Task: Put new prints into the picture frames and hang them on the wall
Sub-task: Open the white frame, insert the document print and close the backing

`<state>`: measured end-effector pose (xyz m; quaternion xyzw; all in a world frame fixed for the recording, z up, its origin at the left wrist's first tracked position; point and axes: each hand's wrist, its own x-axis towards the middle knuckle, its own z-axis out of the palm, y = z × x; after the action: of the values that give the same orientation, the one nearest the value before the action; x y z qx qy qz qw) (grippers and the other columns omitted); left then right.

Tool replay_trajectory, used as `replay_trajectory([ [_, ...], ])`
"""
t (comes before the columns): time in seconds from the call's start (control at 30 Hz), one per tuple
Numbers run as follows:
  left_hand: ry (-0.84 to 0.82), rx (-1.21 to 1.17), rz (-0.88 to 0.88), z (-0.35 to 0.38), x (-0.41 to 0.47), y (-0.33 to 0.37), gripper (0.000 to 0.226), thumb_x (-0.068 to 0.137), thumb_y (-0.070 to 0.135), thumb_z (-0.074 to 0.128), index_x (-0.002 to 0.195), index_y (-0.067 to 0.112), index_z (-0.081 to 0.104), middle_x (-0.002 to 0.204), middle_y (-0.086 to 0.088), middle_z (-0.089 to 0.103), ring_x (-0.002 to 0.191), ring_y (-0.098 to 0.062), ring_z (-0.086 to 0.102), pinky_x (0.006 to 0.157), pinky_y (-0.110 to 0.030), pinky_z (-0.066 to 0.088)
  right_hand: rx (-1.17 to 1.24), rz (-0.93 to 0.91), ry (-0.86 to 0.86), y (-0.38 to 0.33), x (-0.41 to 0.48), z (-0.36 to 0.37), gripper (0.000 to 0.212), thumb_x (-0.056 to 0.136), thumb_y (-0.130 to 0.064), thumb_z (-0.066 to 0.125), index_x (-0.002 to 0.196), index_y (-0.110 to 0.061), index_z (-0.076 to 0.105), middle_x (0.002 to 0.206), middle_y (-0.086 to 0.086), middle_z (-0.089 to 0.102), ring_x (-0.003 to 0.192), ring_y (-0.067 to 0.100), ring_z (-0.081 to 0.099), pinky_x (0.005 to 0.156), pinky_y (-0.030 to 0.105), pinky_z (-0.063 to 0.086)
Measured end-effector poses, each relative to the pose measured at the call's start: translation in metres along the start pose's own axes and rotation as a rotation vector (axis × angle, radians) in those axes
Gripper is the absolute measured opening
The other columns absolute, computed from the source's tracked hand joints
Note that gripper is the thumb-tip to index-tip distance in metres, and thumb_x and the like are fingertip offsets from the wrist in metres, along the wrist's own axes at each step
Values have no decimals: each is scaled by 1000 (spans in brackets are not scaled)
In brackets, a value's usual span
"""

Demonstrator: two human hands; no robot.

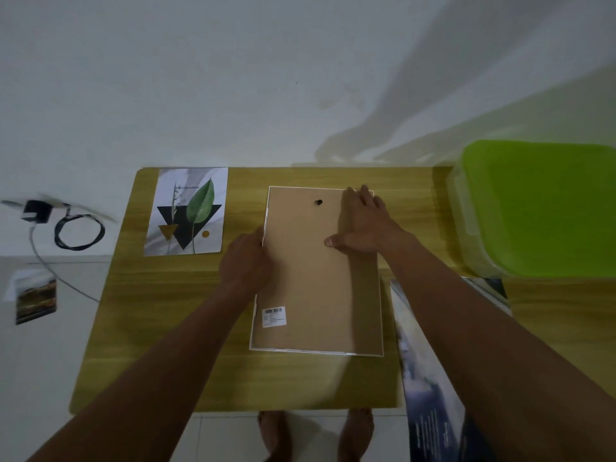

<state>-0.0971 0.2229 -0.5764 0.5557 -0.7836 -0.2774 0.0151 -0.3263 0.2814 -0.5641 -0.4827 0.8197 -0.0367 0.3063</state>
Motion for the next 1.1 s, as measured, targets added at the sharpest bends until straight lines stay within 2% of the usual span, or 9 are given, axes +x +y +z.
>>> replay_trajectory([
  [0.1, -40, -21, -23, -4, 1, 1, 63, 88, 4, 44, 146, 29, 42, 129, -7, 60, 114, -29, 59, 89, -49, 53, -75, -29, -35, -4, 9, -5, 131, 67, -58, 82, 158, -18, -4, 165, 9, -12, 150, 39, -10, 120, 58, 7],
  [0.17, -39, -55, -27, -3, 3, 0, 63, 89, 5, 47, 146, 30, 42, 132, -6, 59, 116, -27, 58, 93, -47, 51, -94, -44, -49, -6, 14, -8, 133, 63, -59, 84, 158, -16, 0, 165, 9, -3, 150, 40, -8, 120, 59, 10],
  [0.3, -19, -163, -8, -8, 1, 4, 57, 89, 9, 52, 140, 34, 48, 105, 0, 68, 94, -18, 61, 79, -32, 48, -73, -46, -69, -9, 19, -12, 131, 55, -56, 89, 154, -13, 14, 155, 11, 18, 147, 38, 5, 117, 54, 24],
  [0.37, -31, -218, -50, -11, 1, 6, 57, 88, 7, 52, 139, 31, 50, 100, -2, 70, 89, -18, 62, 80, -31, 47, -31, -47, -68, -7, 18, -15, 122, 54, -52, 91, 149, -15, 24, 152, 9, 21, 146, 34, 9, 114, 52, 29],
  [0.5, -40, -308, -145, -11, 3, 6, 61, 84, 4, 57, 139, 29, 51, 90, 0, 72, 82, -13, 64, 86, -34, 54, -15, -83, -103, -1, 15, -20, 117, 61, -47, 90, 151, -16, 23, 163, 10, 2, 150, 33, 0, 117, 52, 24],
  [0.67, -22, -326, -185, -9, 5, 7, 58, 85, 4, 57, 138, 27, 53, 91, 0, 73, 86, -14, 65, 89, -33, 53, -7, -92, -143, 5, 19, -21, 120, 65, -53, 86, 157, -24, 14, 165, 3, -15, 151, 30, -12, 120, 56, 17],
  [0.83, -19, -410, -231, -8, 4, 5, 57, 81, 5, 61, 133, 26, 58, 85, -1, 74, 82, -17, 68, 87, -42, 56, -134, -162, -91, 6, 22, -17, 116, 68, -53, 84, 156, -17, 17, 166, 7, -7, 152, 32, -6, 120, 54, 11],
  [0.93, -8, -388, -224, -8, 4, 8, 54, 83, 3, 58, 132, 23, 59, 87, -2, 74, 80, -17, 67, 84, -38, 56, -259, -217, -67, 3, 24, -7, 112, 76, -53, 77, 156, -8, 13, 165, 12, 1, 151, 34, 2, 120, 53, 11],
  [1.1, -26, -292, -172, -5, 6, 7, 52, 86, 10, 58, 134, 28, 58, 82, 0, 72, 72, -9, 62, 68, -27, 47, -355, -277, -46, 4, 14, 15, 89, 93, -42, 58, 156, -4, 7, 164, 16, -2, 151, 33, 2, 119, 51, 19],
])
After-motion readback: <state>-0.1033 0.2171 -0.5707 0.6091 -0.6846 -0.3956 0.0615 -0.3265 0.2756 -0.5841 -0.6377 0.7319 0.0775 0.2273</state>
